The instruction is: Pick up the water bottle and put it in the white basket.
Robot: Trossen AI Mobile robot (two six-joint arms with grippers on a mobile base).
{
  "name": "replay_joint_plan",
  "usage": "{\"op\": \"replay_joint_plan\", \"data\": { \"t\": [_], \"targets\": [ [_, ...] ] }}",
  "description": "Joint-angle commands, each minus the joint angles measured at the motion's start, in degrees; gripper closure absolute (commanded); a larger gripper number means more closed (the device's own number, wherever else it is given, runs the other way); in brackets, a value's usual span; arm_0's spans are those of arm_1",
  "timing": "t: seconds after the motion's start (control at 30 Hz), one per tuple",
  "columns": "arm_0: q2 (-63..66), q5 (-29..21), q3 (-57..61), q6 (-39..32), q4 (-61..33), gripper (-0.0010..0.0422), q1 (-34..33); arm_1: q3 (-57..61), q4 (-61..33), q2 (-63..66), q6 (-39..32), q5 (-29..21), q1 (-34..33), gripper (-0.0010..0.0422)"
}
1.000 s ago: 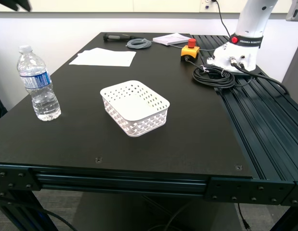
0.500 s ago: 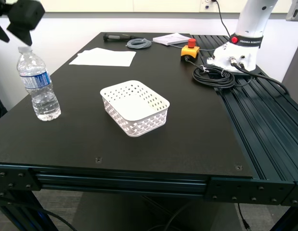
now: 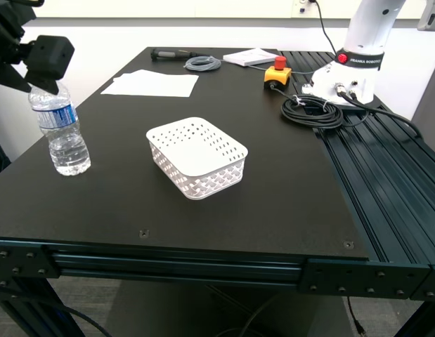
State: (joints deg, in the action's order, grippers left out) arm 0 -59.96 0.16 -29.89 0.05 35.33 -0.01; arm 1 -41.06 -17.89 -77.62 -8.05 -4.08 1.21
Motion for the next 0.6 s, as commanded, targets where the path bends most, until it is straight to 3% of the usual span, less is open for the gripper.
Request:
{"op": "replay_joint_plan", "data": {
  "t": [0.03,0.13,0.27,0.33,0.47,0.6],
  "targets": [
    [0.0,0.0,-0.1,0.0,0.2,0.0412,0.0,0.3,1.6,-0.9,-0.4,-0.6,0.0,0.0202],
    [0.0,0.0,-0.1,0.0,0.1,0.0412,0.0,0.3,3.8,-2.8,-0.8,-0.4,0.1,0.0265],
    [0.0,0.0,-0.1,0.0,0.2,0.0412,0.0,0.2,5.6,-6.8,-0.6,-1.6,0.1,0.0421],
    [0.0,0.0,-0.1,0.0,0.2,0.0412,0.0,0.2,5.6,-8.2,0.0,-3.1,0.0,0.0403],
    [0.0,0.0,-0.1,0.0,0.2,0.0412,0.0,-2.2,5.0,-7.1,1.2,-7.5,-0.9,0.0411],
    [0.0,0.0,-0.1,0.0,0.2,0.0412,0.0,-9.4,2.5,-3.4,2.4,-9.6,-6.3,0.0413]
  ]
}}
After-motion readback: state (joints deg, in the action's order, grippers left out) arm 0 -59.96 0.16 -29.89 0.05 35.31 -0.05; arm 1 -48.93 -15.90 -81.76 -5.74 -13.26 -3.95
